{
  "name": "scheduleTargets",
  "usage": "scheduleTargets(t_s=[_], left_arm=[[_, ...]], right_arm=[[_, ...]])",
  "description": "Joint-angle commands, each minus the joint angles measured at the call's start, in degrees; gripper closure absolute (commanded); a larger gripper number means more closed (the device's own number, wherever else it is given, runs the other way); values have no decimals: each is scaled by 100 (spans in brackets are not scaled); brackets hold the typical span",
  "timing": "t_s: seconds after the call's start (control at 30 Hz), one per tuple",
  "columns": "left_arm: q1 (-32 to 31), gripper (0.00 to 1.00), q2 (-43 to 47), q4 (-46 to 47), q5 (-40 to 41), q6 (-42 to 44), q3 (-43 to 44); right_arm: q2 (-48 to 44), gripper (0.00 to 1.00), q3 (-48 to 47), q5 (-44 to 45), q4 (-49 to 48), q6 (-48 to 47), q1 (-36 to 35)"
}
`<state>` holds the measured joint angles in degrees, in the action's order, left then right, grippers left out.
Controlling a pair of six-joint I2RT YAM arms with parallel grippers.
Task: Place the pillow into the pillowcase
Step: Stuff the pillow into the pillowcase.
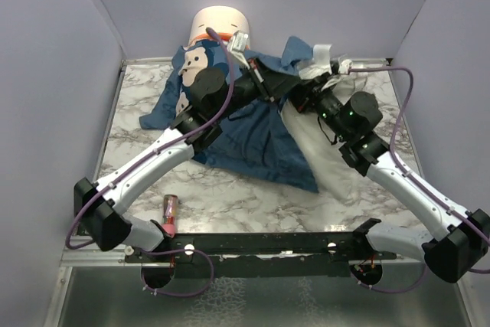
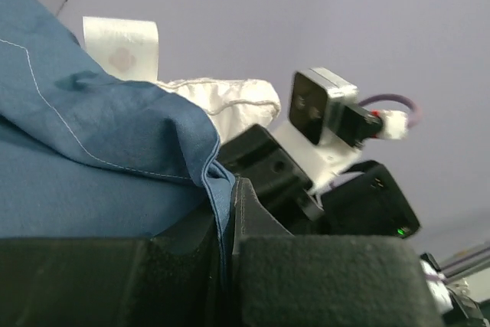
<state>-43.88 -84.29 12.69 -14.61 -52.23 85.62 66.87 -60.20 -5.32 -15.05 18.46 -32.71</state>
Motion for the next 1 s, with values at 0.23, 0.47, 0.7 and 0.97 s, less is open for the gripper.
scheduleTargets(t_s=[0.23, 0.47, 0.7, 0.97], left_arm=[[-41, 100, 1254, 2148, -71, -975, -3635], [183, 100, 1524, 2030, -58, -944, -4511], [327, 100, 1720, 1818, -359, -790, -4470], [348, 100, 1854, 1839, -551, -734, -4501]], right_arm=[[23, 63, 1697, -1554, 351, -104, -184], [-1652, 14, 966, -1403, 2222, -831, -123], [-1547, 0, 292, -302, 3801, -988, 286], [-733, 0, 15, -1985, 4005, -1010, 1849]])
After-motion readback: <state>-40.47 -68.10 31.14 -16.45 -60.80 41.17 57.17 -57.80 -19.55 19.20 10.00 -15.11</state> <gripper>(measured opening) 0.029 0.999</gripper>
